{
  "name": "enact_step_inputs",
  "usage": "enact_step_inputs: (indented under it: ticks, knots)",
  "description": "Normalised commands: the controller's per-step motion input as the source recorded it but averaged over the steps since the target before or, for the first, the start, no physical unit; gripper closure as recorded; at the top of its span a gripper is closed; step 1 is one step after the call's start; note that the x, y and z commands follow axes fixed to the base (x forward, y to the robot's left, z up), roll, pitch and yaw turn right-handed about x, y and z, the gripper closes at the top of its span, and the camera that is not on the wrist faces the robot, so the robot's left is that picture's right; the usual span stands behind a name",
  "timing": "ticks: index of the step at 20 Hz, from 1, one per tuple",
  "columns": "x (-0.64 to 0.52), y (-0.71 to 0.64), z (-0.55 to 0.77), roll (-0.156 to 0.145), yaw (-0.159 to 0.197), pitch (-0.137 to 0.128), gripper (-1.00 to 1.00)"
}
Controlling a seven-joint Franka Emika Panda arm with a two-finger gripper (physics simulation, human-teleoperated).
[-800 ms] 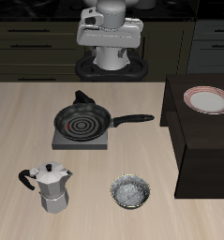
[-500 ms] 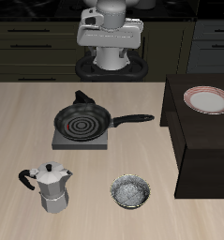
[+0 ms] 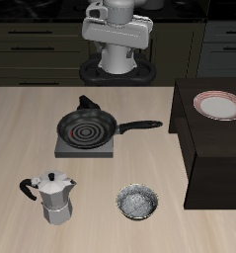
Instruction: Place the frypan on the top layer of the shelf and place the moka pot on the stove
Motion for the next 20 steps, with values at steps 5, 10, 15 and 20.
enact_step_inputs:
  ticks: [5,10,15,20]
  knots:
    - [0.08,0.12,0.02,-0.011,-0.299,0.001,-1.0]
    - [0.05,0.31,-0.07,0.031,-0.334,0.074,-1.0]
    - [0.21,0.24,0.09,0.032,-0.232,0.047,-1.0]
    - [0.28,-0.02,0.06,0.06,-0.303,0.051,-1.0]
